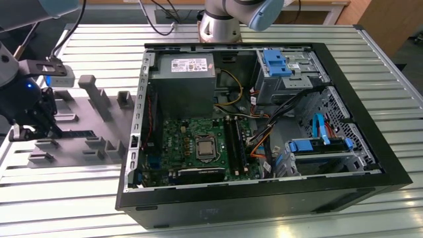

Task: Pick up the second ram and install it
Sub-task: 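Pick up the second ram and move it above second insertion slot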

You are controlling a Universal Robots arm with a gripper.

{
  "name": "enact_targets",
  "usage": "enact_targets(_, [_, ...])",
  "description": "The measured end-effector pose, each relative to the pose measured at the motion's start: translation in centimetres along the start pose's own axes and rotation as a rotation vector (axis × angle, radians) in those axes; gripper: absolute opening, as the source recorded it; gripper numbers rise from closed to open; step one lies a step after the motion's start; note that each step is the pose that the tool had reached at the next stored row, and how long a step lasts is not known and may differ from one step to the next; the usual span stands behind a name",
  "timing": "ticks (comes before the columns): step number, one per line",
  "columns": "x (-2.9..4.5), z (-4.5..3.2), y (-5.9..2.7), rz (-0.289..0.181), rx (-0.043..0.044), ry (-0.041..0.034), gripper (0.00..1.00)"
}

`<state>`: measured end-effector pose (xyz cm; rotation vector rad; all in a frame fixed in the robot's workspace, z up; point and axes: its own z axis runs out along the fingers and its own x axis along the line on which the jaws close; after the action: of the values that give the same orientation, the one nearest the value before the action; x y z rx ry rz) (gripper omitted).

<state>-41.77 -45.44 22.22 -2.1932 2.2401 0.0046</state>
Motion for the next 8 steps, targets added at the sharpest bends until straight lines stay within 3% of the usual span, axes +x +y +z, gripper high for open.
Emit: enact_targets(8, [0.00, -0.31, 0.00, 0.000, 0.0000, 0.0000, 0.14])
